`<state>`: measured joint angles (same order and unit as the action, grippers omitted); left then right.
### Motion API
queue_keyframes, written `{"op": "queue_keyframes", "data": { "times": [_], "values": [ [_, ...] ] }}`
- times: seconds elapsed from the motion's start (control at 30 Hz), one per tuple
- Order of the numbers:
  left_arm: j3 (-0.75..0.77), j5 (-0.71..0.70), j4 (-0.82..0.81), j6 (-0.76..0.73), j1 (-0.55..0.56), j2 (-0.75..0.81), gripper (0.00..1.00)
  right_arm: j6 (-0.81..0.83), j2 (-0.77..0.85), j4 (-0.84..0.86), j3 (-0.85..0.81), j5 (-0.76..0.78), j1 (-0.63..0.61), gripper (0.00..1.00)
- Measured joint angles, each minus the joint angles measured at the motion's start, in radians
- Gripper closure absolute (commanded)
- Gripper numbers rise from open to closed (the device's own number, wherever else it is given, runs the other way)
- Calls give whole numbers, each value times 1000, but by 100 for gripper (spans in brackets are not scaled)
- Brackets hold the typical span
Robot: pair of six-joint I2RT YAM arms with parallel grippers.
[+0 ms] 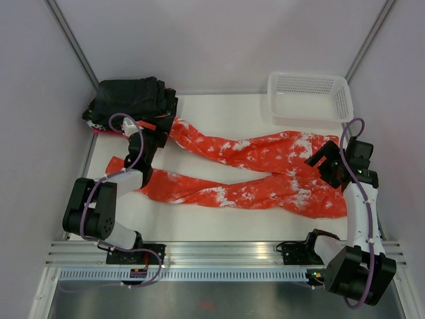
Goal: Fold and stack the trousers
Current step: Flatten the trousers out
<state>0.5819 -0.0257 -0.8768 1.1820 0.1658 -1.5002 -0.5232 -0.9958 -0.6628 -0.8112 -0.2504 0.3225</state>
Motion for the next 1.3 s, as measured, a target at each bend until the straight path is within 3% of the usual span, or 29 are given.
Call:
{"op": "queue_keyframes", "data": {
  "times": [0.3,0.47,0.7,0.9,1.13,1.23,1.27,1.3],
  "values": [
    [195,-138,516,5,126,6,6,1,-4,5,21,0,0,9],
    [211,-239,720,-12,161,59,6,4,-4,6,21,1,0,9],
    [211,-309,808,-19,161,64,7,3,-17,26,41,2,0,9],
    [210,-345,793,-16,161,-55,12,4,-48,42,43,14,0,9],
    [195,-348,660,13,161,-167,35,5,-53,55,43,26,0,9],
    [197,-362,619,18,161,-176,71,8,-53,73,48,69,0,11],
    [199,-370,605,17,161,-176,97,7,-56,89,55,87,0,12],
    [205,-381,600,17,161,-176,98,4,-64,109,65,103,0,13]
  ]
}}
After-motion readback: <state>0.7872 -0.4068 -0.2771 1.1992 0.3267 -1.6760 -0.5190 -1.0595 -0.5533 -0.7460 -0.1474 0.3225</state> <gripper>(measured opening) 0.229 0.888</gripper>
